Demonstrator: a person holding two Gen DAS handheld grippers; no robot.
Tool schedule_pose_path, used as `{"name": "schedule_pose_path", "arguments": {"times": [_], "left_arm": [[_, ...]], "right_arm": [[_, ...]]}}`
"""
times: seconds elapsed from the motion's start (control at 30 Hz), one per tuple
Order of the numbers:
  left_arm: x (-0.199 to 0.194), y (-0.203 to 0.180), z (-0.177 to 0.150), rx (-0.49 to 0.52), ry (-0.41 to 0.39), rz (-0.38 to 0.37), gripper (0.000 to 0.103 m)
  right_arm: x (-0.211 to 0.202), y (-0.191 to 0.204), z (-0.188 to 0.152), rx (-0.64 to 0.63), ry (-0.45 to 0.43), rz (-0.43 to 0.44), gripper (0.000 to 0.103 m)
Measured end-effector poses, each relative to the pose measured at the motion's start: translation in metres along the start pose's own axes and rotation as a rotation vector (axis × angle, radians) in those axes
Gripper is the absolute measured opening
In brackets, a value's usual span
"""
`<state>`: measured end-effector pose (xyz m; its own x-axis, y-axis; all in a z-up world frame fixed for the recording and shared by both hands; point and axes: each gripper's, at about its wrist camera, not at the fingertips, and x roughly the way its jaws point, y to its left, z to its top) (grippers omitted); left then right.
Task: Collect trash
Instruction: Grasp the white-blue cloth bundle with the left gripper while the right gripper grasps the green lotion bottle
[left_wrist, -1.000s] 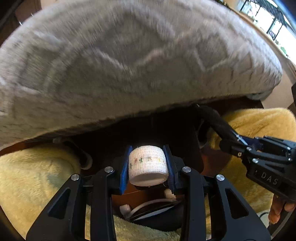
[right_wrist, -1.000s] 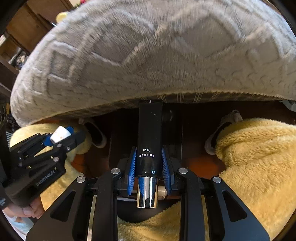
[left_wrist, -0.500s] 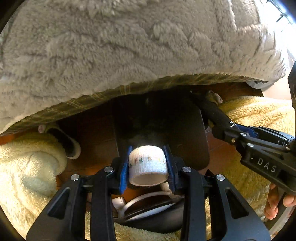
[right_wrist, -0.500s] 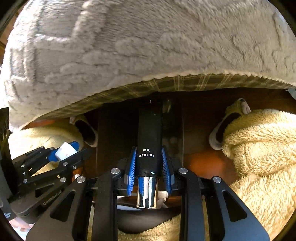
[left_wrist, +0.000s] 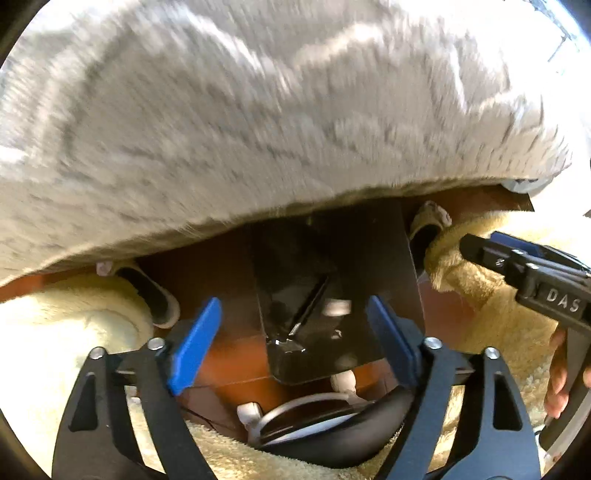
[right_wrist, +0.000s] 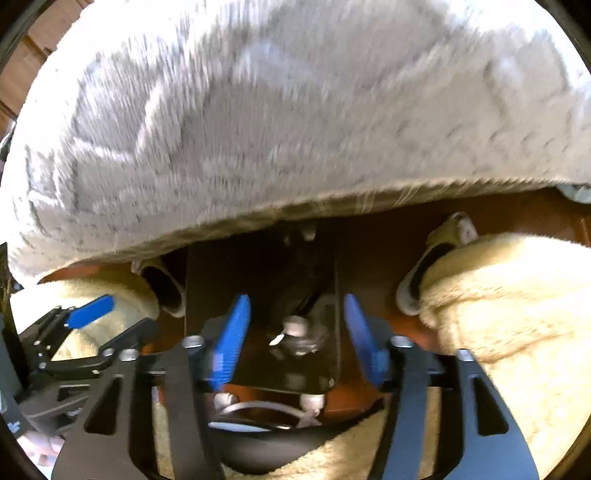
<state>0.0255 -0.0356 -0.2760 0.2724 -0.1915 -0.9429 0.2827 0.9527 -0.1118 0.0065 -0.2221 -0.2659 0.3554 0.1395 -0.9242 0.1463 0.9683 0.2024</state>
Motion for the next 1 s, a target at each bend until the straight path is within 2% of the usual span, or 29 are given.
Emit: {"name": "schedule_pose_path", "arguments": {"times": [0.03,0.2,0.3,0.43,0.57,0.73,1.0], "left_arm": [[-0.008,0.001,0.002,0.001,-0.016,-0.001,0.084],[-0.065,-0.002,0.014,0.016,-0.161,0.023,0.093],[-0.095,-0.002,0.023,0.016,-0.238,0.051,0.093],[-0.12,0.007,0.042,0.002,-0.3,0.075,0.093],[-0.135,0.015,0.07,-0.014,-0.323,0.087,0.093],[-0.138,0.016,0.099,0.021,-0.339,0.073,0.092],[-0.119,-0.01,0.159,0.053,-0.33,0.02,0.08]], "right_arm": [[-0.008,-0.001,0.002,-0.003,-0.028,-0.011,0.081],[-0.068,0.004,0.022,-0.04,-0.18,-0.022,0.095],[-0.1,0.004,0.038,-0.049,-0.265,-0.02,0.097],[-0.126,0.002,0.067,-0.057,-0.344,-0.043,0.097],[-0.132,-0.004,0.098,-0.064,-0.378,-0.066,0.097],[-0.123,-0.013,0.127,-0.042,-0.389,-0.092,0.097],[-0.108,-0.022,0.19,-0.049,-0.403,-0.168,0.097]]}}
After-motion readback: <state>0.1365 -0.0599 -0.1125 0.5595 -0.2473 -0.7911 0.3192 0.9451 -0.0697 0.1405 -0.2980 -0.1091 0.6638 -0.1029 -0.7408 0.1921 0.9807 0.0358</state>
